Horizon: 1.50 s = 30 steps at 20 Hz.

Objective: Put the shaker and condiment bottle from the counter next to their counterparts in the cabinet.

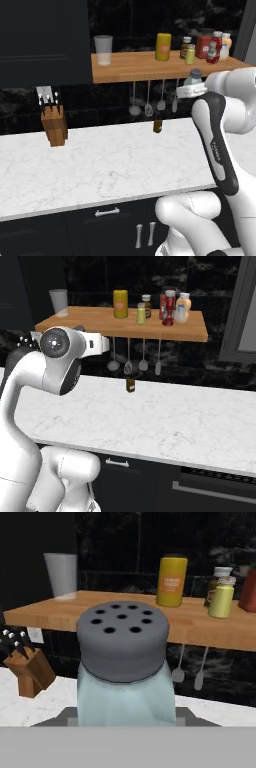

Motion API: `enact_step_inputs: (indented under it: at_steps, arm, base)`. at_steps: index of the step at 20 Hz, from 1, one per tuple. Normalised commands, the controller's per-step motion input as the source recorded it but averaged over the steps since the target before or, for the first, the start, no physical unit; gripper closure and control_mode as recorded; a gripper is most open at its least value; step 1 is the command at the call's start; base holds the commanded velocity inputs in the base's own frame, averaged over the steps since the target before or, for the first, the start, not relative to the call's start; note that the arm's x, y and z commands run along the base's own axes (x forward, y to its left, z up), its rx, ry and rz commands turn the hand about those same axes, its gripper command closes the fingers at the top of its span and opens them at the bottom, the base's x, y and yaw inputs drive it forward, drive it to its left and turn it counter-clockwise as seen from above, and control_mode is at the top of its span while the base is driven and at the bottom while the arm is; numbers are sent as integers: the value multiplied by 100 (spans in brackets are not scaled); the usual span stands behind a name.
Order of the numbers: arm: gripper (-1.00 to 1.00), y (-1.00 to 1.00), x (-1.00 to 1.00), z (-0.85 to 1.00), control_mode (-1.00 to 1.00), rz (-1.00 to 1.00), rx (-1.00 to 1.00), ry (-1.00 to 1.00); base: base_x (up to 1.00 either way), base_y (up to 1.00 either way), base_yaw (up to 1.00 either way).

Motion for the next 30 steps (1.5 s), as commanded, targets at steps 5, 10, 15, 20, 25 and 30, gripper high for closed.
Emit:
enact_step_inputs:
  at_steps: [5, 10, 15, 20, 25, 30]
  arm:
    - [100, -17, -40, 68, -100, -23, 0, 0]
    - [100, -13, -24, 51, -100, -25, 0, 0]
    - [100, -7, -26, 11, -100, -10, 0, -4]
    - [100, 0, 14, 7, -100, -18, 0, 0]
    - [100, -4, 42, 4, -100, -18, 0, 4]
    - [100, -3, 53, 2, -100, -15, 0, 6]
  base:
    - [0, 0, 0]
    - [0, 0, 0]
    - [0, 0, 0]
    - [0, 0, 0]
    - [0, 0, 0]
    - [0, 0, 0]
